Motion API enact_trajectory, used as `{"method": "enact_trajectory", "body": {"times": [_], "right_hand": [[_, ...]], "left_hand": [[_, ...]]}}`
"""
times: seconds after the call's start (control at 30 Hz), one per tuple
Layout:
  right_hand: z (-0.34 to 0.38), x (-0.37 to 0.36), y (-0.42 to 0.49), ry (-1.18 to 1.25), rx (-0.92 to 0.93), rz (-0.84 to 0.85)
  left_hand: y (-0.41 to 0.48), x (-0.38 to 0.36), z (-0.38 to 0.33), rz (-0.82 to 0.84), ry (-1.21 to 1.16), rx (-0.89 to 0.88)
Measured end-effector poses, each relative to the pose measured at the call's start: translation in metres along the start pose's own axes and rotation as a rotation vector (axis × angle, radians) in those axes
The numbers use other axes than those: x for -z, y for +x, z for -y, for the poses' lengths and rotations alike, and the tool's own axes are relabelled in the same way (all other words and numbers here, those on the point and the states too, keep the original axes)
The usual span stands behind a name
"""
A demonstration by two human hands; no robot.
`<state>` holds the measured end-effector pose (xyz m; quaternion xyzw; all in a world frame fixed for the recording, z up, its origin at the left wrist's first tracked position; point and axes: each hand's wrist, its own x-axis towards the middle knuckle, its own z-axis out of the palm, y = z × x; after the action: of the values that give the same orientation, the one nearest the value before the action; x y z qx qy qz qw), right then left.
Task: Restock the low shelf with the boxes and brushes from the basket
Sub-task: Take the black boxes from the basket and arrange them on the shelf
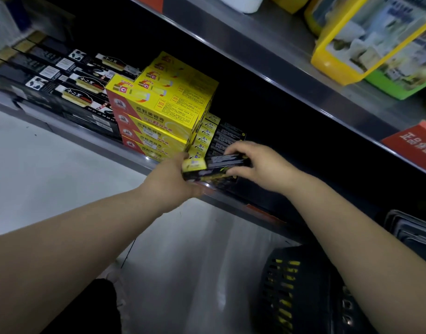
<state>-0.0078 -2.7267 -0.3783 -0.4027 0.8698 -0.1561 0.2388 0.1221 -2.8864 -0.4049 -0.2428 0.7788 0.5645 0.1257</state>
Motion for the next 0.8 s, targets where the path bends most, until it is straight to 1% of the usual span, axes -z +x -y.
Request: {"method": "enact_trajectory", "body": {"times": [0.03, 0.1, 0.17, 0.23, 0.37, 0.5, 0.57, 0.67, 0.8], "right_hand": [[-0.011, 0.002, -0.002, 0.035, -0.077, -0.046], [-0.031, 0.002, -0.003, 0.092, -0.208, -0.128], [-0.044, -0.002, 0.001, 0.086, -0.295, -0.181], [-0.049, -0.01, 0.009, 0.048, -0.348, -0.193], [-0.042, -0.034, 0.026, 0.02, -0.372, -0.082], [-0.036, -0.041, 0.027, 0.08, -0.385, 0.072], [-0.037, -0.041, 0.024, 0.027, -0.382, 0.142], [-0.04, -0.045, 0.023, -0.013, -0.361, 0.131], [-0.039, -0.045, 0.021, 0.032, -0.352, 0.107]], "left_hand": [[0.0, -0.001, 0.003, -0.017, 0.027, 0.002], [0.001, -0.003, 0.007, -0.003, 0.006, 0.031], [0.002, -0.003, 0.008, 0.028, 0.004, 0.048], [0.004, -0.004, 0.007, 0.067, 0.026, 0.04], [0.005, -0.008, 0.005, 0.134, 0.024, 0.065], [0.007, -0.01, 0.004, 0.163, 0.107, 0.033], [0.008, -0.01, 0.002, 0.168, 0.103, 0.032], [0.005, -0.011, -0.003, 0.18, 0.092, 0.028], [-0.002, -0.014, -0.013, 0.194, 0.048, -0.011]]}}
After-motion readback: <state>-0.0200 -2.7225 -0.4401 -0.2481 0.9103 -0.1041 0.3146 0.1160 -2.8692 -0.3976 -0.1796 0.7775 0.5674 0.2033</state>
